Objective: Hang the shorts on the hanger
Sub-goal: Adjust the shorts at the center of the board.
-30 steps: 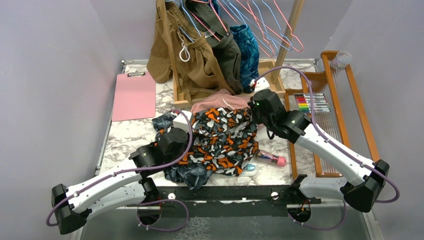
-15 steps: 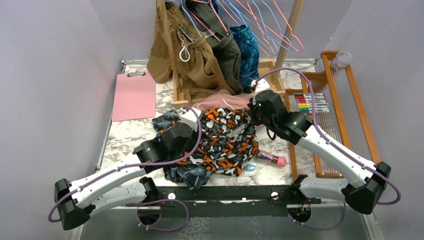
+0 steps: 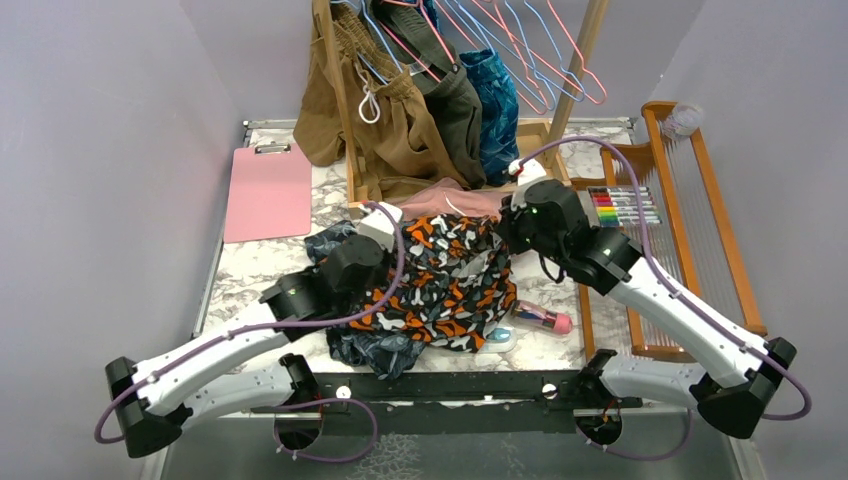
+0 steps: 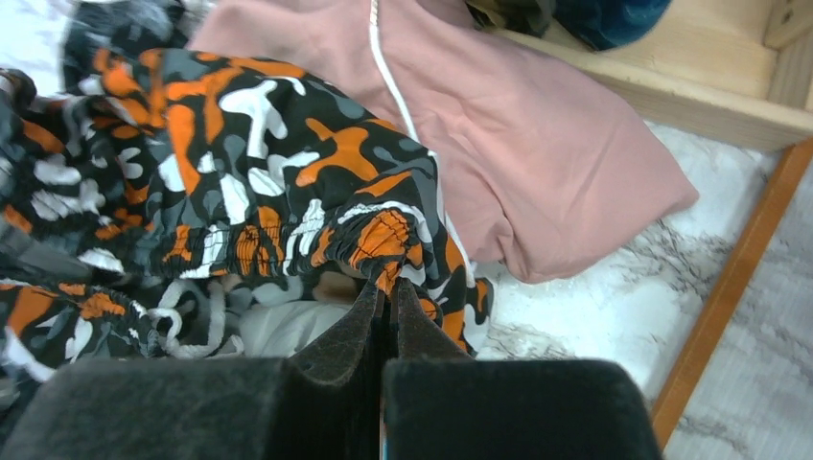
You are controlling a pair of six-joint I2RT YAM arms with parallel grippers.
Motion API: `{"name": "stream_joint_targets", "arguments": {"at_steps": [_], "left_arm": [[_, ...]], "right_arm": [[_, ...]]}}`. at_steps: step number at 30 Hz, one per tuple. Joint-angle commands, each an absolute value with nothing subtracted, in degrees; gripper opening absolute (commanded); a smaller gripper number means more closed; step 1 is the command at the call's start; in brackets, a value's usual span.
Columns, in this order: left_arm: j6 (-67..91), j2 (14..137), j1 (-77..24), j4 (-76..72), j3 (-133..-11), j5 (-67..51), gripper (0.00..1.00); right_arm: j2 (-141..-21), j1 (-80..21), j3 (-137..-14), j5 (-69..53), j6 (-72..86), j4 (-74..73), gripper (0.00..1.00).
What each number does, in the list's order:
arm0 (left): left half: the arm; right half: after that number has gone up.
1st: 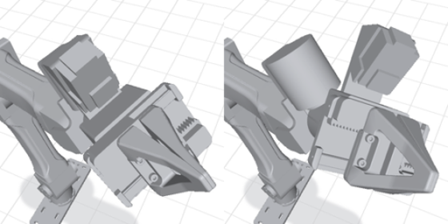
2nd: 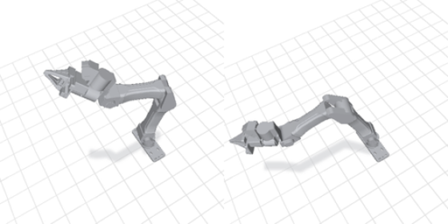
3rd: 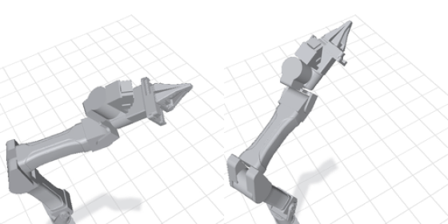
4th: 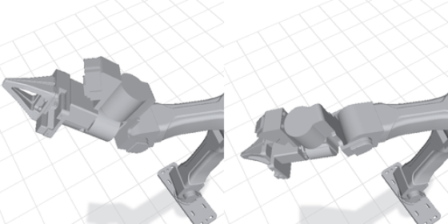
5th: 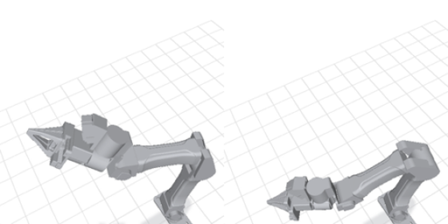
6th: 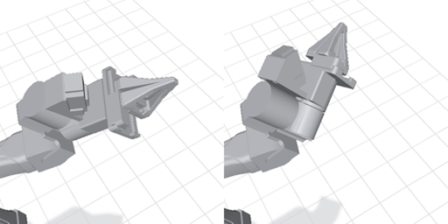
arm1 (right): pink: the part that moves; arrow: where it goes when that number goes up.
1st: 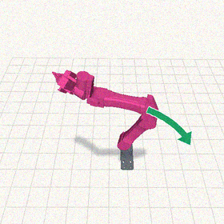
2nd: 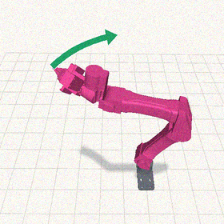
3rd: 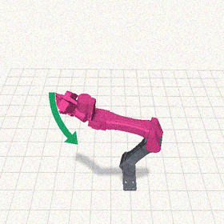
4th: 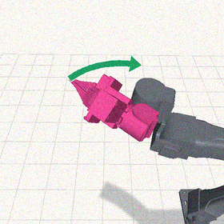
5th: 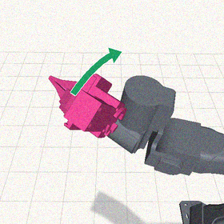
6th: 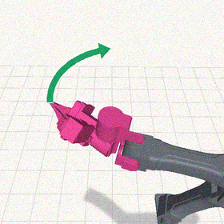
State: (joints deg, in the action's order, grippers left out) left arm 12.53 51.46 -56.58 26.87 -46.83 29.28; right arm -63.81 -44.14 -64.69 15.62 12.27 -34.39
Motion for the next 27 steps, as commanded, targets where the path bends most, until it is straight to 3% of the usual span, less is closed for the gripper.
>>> {"name": "stream_joint_targets", "arguments": {"at_steps": [1,5,9,12,16,21,27], "left_arm": [[9.17,44.82,-56.34,22.53,-56.65,35.97,0.00],[5.13,38.59,-56.34,11.24,-61.21,35.11,0.00],[-0.20,37.19,-56.34,-0.13,-69.31,28.19,0.00],[-0.51,39.63,-56.34,-4.21,-79.63,18.93,0.00],[1.21,41.96,-56.34,-7.88,-88.34,3.50,0.00],[0.83,41.47,-56.34,-6.79,-87.69,2.85,0.00],[-2.37,40.59,-56.34,-2.83,-82.24,24.19,0.00]], "right_arm": [[-60.81,-43.90,-70.25,8.90,10.61,-35.58,0.01],[-60.25,-43.94,-78.40,5.58,9.55,-34.96,0.01],[-61.40,-43.94,-94.47,-0.34,7.65,-33.24,0.01],[-62.77,-43.95,-109.07,-12.89,6.80,-29.44,0.01],[-61.05,-43.95,-116.50,-26.79,9.63,-20.75,0.01],[-57.84,-43.92,-111.03,-16.57,7.32,-22.22,0.01],[-56.31,-43.95,-102.12,4.80,4.22,-25.28,0.01]]}}
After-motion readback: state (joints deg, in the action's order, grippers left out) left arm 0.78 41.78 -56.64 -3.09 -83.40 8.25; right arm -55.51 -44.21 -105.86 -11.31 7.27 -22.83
